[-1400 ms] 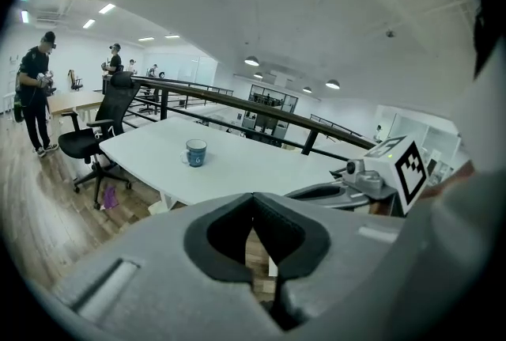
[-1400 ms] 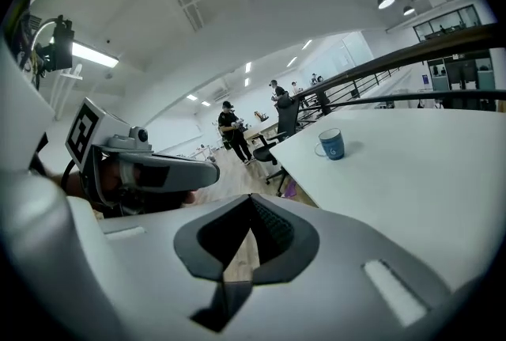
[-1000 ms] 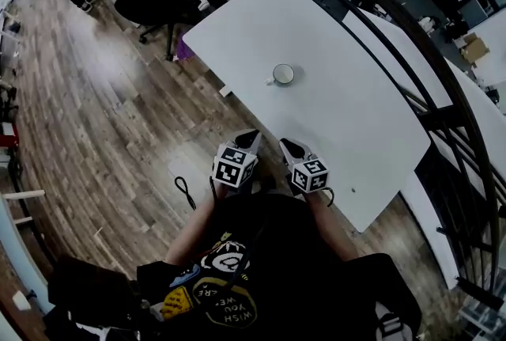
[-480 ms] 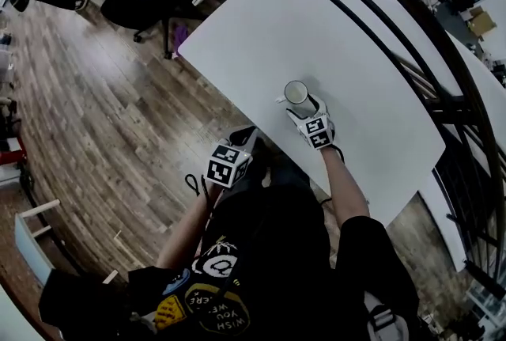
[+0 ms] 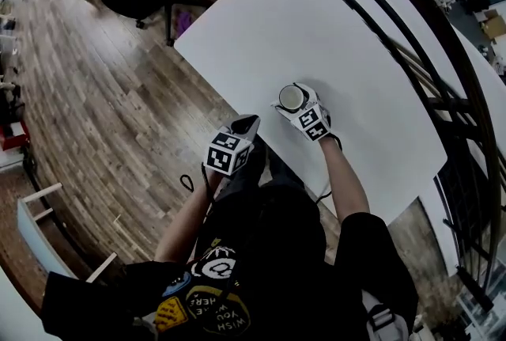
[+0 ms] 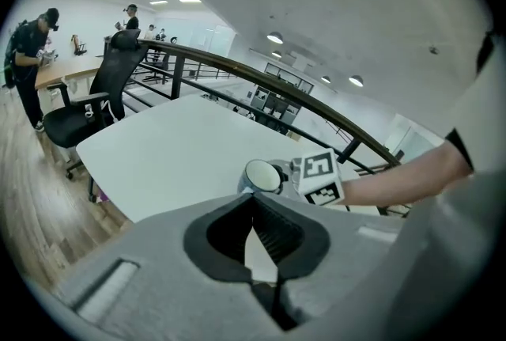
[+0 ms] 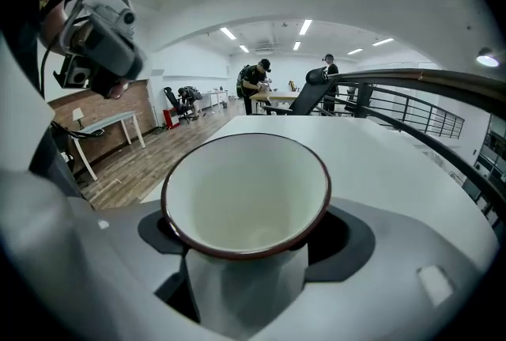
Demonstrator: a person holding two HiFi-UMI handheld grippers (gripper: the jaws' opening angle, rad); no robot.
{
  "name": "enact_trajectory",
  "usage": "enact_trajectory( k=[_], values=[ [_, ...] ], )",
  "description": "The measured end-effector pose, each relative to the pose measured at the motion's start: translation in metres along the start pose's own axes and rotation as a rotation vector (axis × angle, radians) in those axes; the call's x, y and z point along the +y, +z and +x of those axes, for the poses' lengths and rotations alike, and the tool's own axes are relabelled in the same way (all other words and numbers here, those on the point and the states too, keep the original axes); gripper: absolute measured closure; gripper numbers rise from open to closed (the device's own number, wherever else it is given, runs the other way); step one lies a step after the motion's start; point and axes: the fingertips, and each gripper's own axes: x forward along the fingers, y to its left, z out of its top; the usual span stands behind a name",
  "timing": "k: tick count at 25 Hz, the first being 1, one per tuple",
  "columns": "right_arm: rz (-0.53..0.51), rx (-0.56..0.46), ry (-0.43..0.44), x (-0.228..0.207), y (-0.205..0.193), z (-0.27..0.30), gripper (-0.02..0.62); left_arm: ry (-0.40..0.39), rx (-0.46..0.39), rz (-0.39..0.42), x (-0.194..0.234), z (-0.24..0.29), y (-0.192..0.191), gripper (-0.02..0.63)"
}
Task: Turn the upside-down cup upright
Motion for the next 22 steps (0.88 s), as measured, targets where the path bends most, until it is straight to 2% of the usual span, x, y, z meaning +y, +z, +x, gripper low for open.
enact_trajectory(
  k=[2, 4, 6, 9, 10, 11, 12, 15, 16, 18, 19, 20, 22],
  values=[
    [-0.020, 0.012, 0.014, 0.008, 0.001, -0.002, 0.198, -0.003, 0.004, -0.040, 0.007, 0.020, 0.015, 0.589],
    [-0.029, 0.007, 0.026, 0.020, 0.005, -0.009, 0.198, -0.024, 0.044, -0.051, 0.005, 0.044, 0.022, 0.501],
    [-0.041, -0.023, 0.021, 0.032, 0.015, -0.027, 0.198, -0.036, 0.121, -0.010, -0.008, 0.066, 0.017, 0.415],
    [-0.128, -0.041, -0.010, 0.055, 0.032, -0.058, 0.198, -0.042, 0.205, 0.041, -0.029, 0.080, 0.001, 0.382],
    [-0.170, -0.036, -0.021, 0.063, 0.036, -0.065, 0.198, -0.051, 0.213, 0.038, -0.034, 0.080, -0.001, 0.392],
    [-0.208, -0.027, -0.032, 0.068, 0.038, -0.071, 0.198, -0.062, 0.216, 0.039, -0.039, 0.079, -0.002, 0.475],
    [-0.236, -0.017, -0.045, 0.071, 0.039, -0.076, 0.198, -0.074, 0.221, 0.052, -0.043, 0.079, -0.002, 0.531],
    [-0.255, -0.030, -0.066, 0.070, 0.039, -0.092, 0.198, -0.121, 0.230, 0.133, -0.059, 0.081, 0.001, 0.563],
    [-0.238, -0.050, -0.069, 0.068, 0.040, -0.098, 0.196, -0.141, 0.224, 0.132, -0.064, 0.082, 0.003, 0.568],
    [-0.149, -0.102, -0.068, 0.063, 0.042, -0.112, 0.196, -0.182, 0.188, 0.069, -0.068, 0.080, 0.009, 0.569],
    [-0.062, -0.135, -0.060, 0.058, 0.042, -0.120, 0.196, -0.199, 0.156, 0.023, -0.067, 0.078, 0.014, 0.568],
    [0.054, -0.172, -0.046, 0.053, 0.041, -0.128, 0.189, -0.213, 0.117, -0.023, -0.065, 0.075, 0.020, 0.568],
    [0.356, -0.276, 0.017, 0.042, 0.041, -0.146, 0.187, -0.222, 0.037, -0.093, -0.059, 0.067, 0.033, 0.569]
  ],
)
